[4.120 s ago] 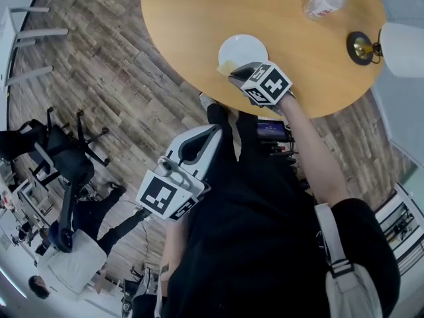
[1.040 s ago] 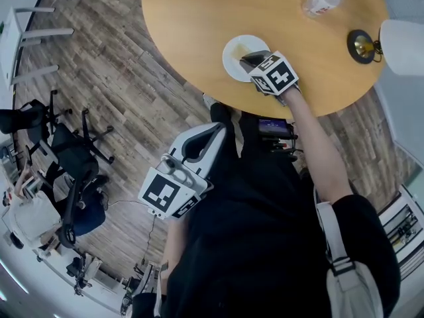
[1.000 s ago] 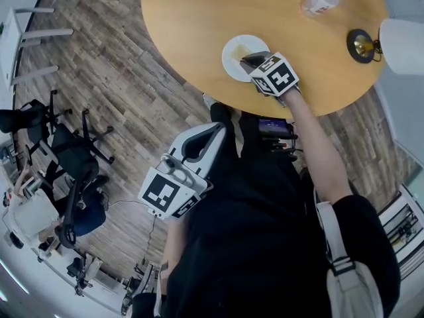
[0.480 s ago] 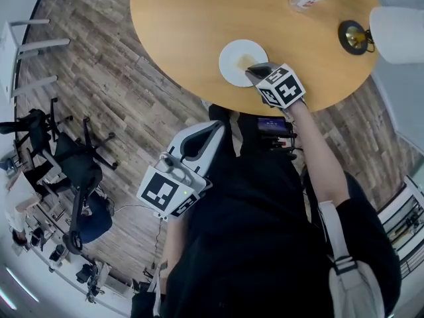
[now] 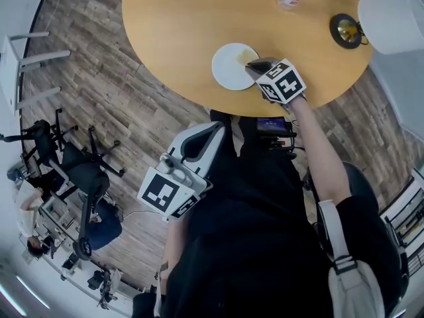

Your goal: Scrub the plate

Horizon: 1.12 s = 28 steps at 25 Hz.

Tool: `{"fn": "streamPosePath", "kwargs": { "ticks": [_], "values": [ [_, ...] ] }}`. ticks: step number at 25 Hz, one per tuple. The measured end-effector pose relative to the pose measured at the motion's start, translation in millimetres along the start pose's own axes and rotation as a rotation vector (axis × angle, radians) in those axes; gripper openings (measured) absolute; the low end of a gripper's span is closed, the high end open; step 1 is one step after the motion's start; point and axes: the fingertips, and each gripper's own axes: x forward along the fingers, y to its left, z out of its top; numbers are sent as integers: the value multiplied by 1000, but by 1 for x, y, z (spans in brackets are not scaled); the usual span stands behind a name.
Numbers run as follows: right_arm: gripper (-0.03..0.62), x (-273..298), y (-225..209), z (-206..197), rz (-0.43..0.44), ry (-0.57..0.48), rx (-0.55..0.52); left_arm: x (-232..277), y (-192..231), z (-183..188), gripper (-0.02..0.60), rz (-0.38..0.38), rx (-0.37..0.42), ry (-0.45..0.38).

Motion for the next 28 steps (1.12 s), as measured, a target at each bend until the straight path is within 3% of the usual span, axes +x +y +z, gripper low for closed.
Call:
{"fn": "streamPosePath", "kwargs": {
  "ticks": [8,15,21,25,28],
  "values": [
    [26,-6,19,-15,4,-15,28,6,-7,0,12,-68,29,35],
    [26,0,48,-24,-38,1,78,-2,10,3,12,-190,59,63],
    [26,25,72,-20,-147,3,204,-22,51,13,12,-354,109,88],
    [26,46,91,-3,-266,-23,296,-52,100,26,12,-435,141,107],
    [26,53,106,19,-347,-77,378,-72,139,28,12,-495,138,165]
  ]
}}
